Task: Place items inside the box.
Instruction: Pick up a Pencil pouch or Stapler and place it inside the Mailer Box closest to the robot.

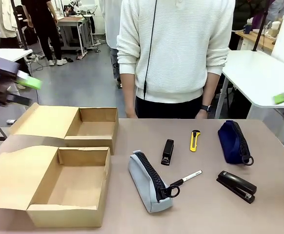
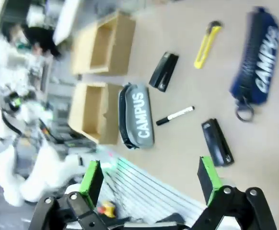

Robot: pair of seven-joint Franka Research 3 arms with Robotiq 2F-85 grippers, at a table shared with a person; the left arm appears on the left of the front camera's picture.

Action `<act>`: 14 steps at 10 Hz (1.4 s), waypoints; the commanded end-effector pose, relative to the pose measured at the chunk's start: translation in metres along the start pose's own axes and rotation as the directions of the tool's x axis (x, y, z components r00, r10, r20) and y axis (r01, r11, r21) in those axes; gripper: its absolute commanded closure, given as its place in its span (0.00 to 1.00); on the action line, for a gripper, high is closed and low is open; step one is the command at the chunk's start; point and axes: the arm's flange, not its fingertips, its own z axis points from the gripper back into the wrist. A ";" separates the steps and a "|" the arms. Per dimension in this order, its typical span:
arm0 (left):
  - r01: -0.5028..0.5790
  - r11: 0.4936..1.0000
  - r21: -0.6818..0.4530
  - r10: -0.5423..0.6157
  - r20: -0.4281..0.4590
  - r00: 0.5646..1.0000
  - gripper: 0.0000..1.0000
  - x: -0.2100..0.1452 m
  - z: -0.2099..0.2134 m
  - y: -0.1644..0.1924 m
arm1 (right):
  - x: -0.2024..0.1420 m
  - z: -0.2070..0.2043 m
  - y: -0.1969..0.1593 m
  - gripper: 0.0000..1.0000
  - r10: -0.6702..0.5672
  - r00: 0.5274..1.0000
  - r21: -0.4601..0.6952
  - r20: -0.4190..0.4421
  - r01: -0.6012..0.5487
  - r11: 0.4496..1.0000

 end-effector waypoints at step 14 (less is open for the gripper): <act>-0.423 0.895 -0.141 0.442 0.392 0.806 0.00 -0.070 0.153 0.170 | 0.045 -0.046 0.001 0.00 0.136 0.980 -0.043 -0.144 -0.143 0.989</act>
